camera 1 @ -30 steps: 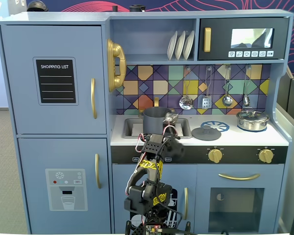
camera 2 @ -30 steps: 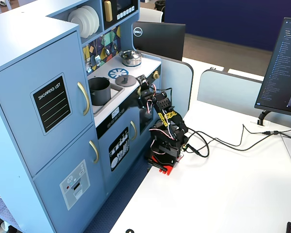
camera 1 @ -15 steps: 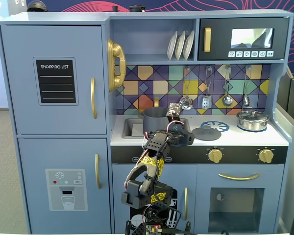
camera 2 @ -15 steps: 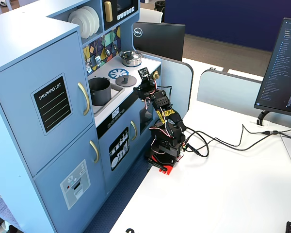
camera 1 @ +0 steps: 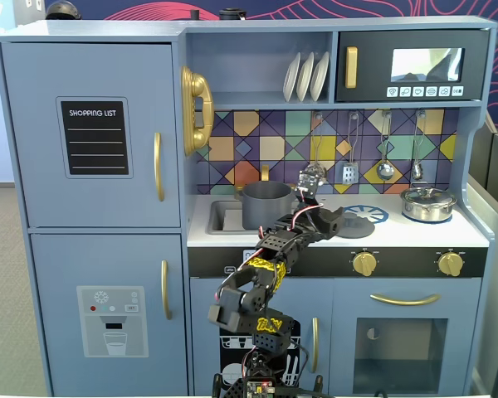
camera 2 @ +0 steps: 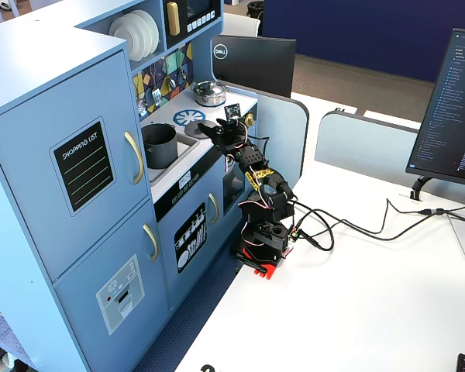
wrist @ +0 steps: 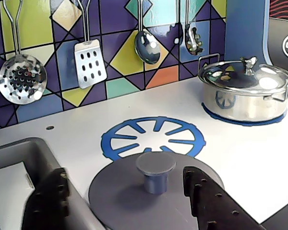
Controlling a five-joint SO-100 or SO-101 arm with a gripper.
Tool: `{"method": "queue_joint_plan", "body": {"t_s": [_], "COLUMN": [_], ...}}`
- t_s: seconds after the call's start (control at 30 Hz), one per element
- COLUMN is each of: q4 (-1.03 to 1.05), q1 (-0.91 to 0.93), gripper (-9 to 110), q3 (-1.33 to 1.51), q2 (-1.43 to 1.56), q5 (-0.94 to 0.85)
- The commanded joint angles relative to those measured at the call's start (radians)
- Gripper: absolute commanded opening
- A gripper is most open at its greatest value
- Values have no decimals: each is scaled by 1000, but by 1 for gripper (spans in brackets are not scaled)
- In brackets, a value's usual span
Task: Pick up the lid from the counter and put it on the gray recipient
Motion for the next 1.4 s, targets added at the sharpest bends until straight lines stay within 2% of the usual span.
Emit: {"method": "queue_joint_plan", "body": {"t_s": [0.0, 0.67, 1.37], "q4": [-94, -348, -434], "q1": [5, 55, 25], "gripper": [27, 27, 25], "q3": [-43, -124, -304], "q2": [-84, -428, -699], "q5": [2, 29, 31]}}
